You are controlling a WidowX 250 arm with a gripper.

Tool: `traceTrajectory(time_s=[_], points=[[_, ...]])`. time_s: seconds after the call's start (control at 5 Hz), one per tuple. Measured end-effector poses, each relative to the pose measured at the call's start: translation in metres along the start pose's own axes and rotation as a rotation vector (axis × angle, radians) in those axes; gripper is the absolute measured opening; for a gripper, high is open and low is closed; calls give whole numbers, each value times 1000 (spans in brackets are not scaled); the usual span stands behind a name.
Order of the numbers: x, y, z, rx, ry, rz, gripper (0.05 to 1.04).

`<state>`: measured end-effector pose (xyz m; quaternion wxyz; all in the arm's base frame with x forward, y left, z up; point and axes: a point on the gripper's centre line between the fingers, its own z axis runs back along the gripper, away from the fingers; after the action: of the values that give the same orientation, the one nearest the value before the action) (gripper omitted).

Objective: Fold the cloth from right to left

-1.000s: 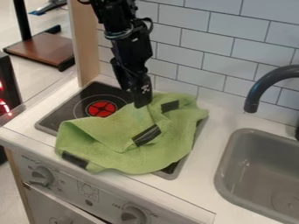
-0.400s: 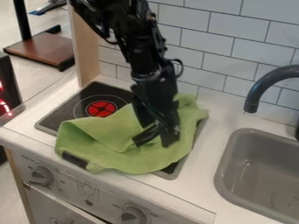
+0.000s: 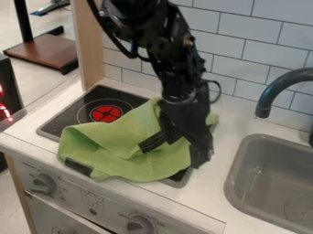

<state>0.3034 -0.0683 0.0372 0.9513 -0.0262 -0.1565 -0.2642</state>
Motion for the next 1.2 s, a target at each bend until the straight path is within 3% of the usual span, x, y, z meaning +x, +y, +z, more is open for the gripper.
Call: traceTrajectory(time_s=[0.2,0.6,1.0,1.2], points=[[-8,-3,-25,4,55,-7,999],[2,6,-46,47,79,-5,943],[4,8,-47,57,70,8,357],[4,6,-47,48,69,11,159]])
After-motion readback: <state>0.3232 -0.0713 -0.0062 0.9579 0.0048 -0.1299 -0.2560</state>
